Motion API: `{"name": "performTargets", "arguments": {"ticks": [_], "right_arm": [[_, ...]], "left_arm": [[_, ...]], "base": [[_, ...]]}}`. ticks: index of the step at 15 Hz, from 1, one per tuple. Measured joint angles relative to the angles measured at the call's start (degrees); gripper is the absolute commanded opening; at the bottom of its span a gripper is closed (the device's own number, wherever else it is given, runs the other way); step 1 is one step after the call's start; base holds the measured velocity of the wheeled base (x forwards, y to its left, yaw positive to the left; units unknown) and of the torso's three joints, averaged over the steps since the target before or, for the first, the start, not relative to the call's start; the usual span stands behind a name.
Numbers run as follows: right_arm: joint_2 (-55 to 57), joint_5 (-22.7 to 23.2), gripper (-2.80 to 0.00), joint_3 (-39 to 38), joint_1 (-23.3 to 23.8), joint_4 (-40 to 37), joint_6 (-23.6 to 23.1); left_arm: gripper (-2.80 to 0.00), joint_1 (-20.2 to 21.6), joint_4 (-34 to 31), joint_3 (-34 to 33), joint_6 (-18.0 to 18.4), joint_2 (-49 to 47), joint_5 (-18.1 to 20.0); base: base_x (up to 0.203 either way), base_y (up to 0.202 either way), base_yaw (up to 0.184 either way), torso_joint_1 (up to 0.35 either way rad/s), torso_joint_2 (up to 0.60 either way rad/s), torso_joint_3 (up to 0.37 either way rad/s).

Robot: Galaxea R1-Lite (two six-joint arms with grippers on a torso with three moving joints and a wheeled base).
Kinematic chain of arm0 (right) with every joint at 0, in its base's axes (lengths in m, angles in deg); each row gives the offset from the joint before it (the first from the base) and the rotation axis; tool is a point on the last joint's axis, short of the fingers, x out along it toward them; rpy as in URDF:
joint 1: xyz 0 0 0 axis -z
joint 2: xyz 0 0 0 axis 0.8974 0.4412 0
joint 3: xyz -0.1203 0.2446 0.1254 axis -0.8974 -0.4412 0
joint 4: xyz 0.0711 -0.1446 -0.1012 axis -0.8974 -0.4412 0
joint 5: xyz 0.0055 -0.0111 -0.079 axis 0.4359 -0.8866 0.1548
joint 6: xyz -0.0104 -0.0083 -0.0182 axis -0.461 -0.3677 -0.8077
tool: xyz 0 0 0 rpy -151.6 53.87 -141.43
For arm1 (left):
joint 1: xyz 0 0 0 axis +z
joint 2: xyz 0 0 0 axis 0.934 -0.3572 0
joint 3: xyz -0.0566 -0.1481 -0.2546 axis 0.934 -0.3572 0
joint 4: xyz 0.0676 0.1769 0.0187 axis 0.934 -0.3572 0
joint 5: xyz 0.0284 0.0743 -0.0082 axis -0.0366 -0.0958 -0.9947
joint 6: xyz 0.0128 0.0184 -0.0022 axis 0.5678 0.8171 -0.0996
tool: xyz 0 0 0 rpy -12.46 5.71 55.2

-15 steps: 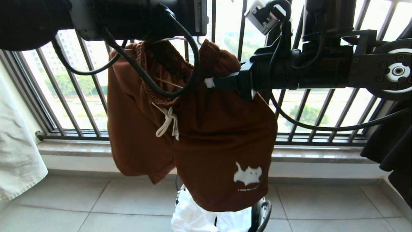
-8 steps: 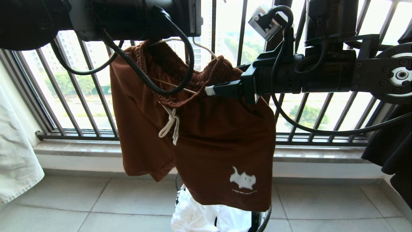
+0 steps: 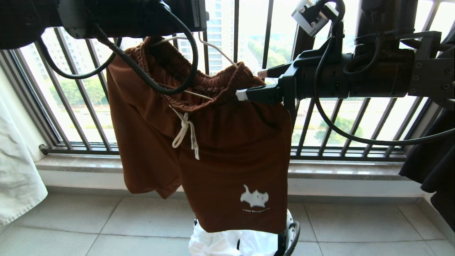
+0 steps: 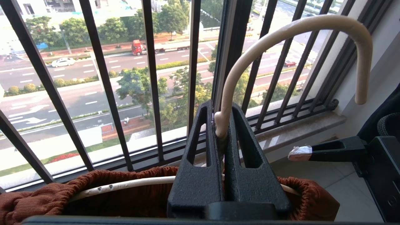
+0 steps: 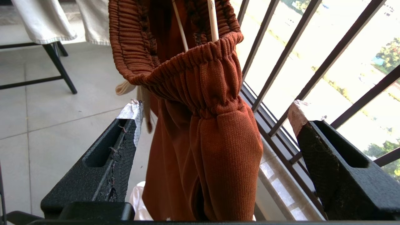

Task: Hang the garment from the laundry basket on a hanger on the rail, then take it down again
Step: Hang the clothes rack on the clothesline

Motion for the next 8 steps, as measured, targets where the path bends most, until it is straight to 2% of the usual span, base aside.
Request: {"name": "performTargets", "arguments": {"ticks": [2,5,6,8], "right_arm": [[-1.33,-0.06,0.00,-0.02,0.02,-0.06,0.10],[-3.15,-0.33,0.00,0.06,0.04,-0.09,0.10],[-3.67,-0.50,-2.80,0.06,0.04,-0.25,0.11],[-4.74,-1.27,-2.80,0.15,0.04,-0.59,0.24]], "left_arm": [[-2.80,0.86,0.00,-0.09,-2.10,0.46,-1.24],[-2.80,1.72,-0.09,-0.24,-4.30,0.91,-5.50],[-2.80,1.85,-0.15,-0.63,-4.81,1.27,-5.68],[-2.80,2.04,-0.27,-1.42,-6.23,2.05,-5.73]], "base": [[0.000,0.000,0.000,0.000,0.00,0.000],[0.000,0.000,0.000,0.000,0.00,0.000],[0.000,0.000,0.000,0.000,0.00,0.000],[0.000,0.000,0.000,0.000,0.00,0.000]]}}
